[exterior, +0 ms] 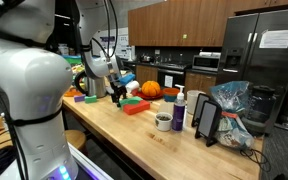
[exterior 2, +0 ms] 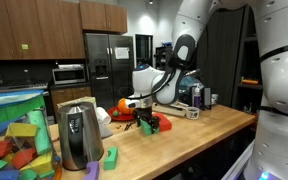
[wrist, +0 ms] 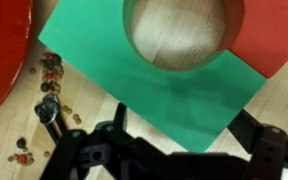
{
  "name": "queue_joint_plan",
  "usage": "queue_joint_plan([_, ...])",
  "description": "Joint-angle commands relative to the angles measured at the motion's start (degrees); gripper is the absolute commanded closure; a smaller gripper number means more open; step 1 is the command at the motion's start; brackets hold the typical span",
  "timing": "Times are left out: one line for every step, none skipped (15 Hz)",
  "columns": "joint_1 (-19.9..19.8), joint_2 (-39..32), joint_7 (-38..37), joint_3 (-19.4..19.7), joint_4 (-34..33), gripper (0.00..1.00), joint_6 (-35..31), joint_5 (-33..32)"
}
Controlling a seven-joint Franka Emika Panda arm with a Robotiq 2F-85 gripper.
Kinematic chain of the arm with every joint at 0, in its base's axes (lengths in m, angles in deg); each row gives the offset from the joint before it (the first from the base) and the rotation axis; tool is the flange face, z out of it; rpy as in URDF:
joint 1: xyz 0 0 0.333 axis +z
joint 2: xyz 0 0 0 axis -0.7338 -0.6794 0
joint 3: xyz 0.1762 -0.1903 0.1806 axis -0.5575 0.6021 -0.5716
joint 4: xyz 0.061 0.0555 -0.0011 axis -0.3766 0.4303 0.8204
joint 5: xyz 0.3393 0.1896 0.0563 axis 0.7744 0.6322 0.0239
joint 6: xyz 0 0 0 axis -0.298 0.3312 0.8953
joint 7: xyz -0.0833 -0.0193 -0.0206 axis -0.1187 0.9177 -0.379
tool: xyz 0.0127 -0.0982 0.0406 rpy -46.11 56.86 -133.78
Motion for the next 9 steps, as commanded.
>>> queue_joint_plan([-0.22,0.33,0.73,-1.46,-0.13,0.0,0.17,1.05])
queue_joint_plan([-0.05,0.51,0.92,-2.05,-0.14,0.0,0.15,1.38])
queue_joint_plan([0.06,0.77,1.15,-2.66,-0.11,0.0,0.11,1.73])
queue_joint_plan([0.19,1.21,1.39,-3.36,-0.01,0.0,0.0,2.16])
queue_joint_plan([0.33,1.51,1.65,-4.19,0.02,0.0,-0.03,2.92])
queue_joint_plan([0.47,1.96,1.91,-4.91,0.09,0.0,0.12,3.83])
queue_joint_plan([0.58,2.83,1.91,-5.91,0.35,0.0,0.46,5.66])
queue_joint_plan([0.63,3.79,2.25,-6.84,0.7,0.0,0.81,7.78])
queue_joint_plan([0.79,4.75,2.45,-7.44,1.04,0.0,0.83,9.37])
